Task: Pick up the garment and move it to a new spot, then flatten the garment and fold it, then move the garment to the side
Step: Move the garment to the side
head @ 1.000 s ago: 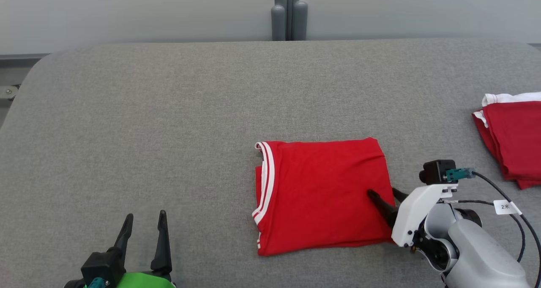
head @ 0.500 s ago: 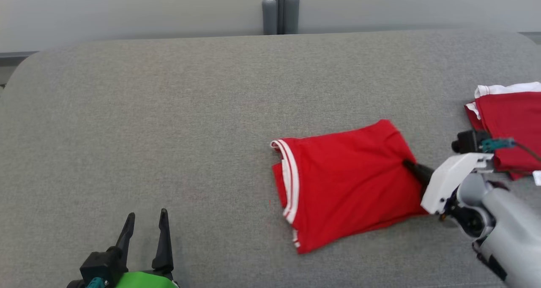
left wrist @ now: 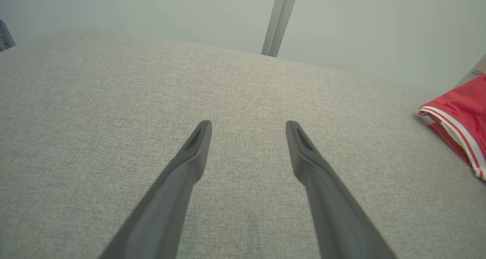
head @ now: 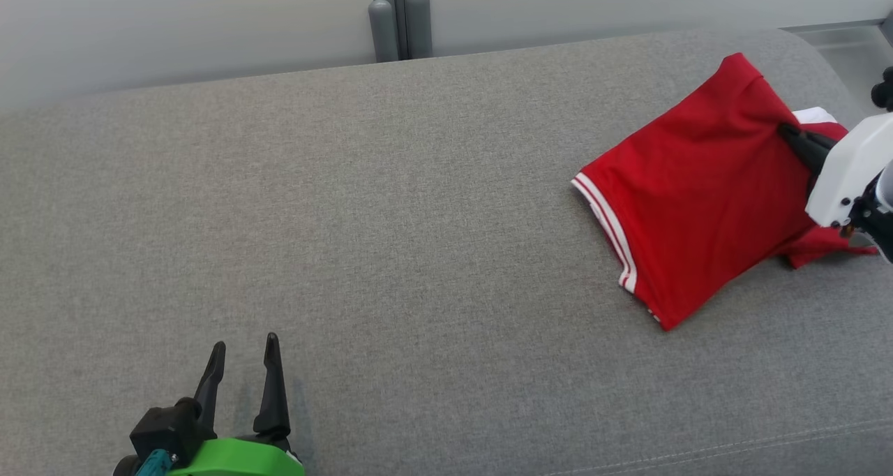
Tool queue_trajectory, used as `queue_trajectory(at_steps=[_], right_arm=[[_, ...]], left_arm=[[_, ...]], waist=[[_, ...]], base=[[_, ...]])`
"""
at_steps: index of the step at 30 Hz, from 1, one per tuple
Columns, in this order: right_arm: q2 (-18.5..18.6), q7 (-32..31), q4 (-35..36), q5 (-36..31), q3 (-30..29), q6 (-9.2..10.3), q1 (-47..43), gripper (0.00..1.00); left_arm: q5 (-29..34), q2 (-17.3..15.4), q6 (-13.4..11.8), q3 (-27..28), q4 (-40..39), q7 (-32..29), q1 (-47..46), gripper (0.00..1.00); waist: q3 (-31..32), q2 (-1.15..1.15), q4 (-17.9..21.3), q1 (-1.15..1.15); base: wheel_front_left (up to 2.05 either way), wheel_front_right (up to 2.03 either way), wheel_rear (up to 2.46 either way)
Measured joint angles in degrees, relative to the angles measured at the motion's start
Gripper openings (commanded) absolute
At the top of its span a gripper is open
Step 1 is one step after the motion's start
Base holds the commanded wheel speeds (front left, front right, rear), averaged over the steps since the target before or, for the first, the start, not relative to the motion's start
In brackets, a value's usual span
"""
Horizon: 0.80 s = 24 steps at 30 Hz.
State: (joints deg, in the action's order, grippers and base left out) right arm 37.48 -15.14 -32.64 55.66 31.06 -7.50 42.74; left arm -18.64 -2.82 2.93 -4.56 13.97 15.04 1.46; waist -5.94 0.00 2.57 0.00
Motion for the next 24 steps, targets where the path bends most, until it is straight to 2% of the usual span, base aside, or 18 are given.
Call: queue_trajectory(at_steps=[10, 16, 19, 20, 21, 22, 24], right_arm=[[2.19, -0.8, -4.16, -1.57, -3.79, 0.0, 2.19, 0.0], [2.78, 0.36, -6.7, -1.76, -7.3, 0.0, 2.2, 0.0], [3.1, 1.97, -10.12, -3.25, -9.23, -0.01, 2.14, 0.0], [3.14, 3.25, -11.49, -4.45, -9.58, -0.01, 1.98, 0.3], [3.1, 4.99, -13.45, -6.05, -10.1, -0.01, 1.74, 0.93], [2.88, 6.48, -15.86, -7.27, -10.91, -0.03, 1.46, 1.0], [2.35, 11.01, -20.96, -10.28, -12.27, -0.02, 0.58, 1.0]], left_arm=[[-0.31, 0.0, -0.41, 0.37, 0.21, 0.0, 0.23, 1.0], [0.04, 0.0, -0.41, 0.98, -0.08, 0.0, 0.38, 1.0], [0.65, 0.0, -0.31, 1.23, -0.02, 0.0, 0.48, 1.0], [0.81, 0.0, -0.13, 1.33, 0.04, 0.0, 0.49, 1.0], [0.92, 0.0, -0.05, 1.3, 0.16, 0.0, 0.5, 1.0], [1.15, 0.0, 0.11, 1.25, 0.3, 0.0, 0.51, 1.0], [1.25, 0.0, 0.19, 1.09, 0.71, 0.0, 0.63, 1.0]], waist=[[0.3, 0.0, -0.69, 0.0], [0.15, 0.0, -0.63, 0.0], [0.03, 0.0, -0.43, 0.0], [0.08, 0.0, -0.38, 0.0], [0.2, 0.0, -0.35, 0.0], [0.37, 0.0, -0.34, 0.0], [0.81, 0.0, -0.39, 0.0]], base=[[0.0, 0.0, 0.0], [0.0, 0.0, 0.0], [0.0, 0.0, 0.0], [0.0, 0.0, 0.0], [0.0, 0.0, 0.0], [0.0, 0.0, 0.0], [0.0, 0.0, 0.0]])
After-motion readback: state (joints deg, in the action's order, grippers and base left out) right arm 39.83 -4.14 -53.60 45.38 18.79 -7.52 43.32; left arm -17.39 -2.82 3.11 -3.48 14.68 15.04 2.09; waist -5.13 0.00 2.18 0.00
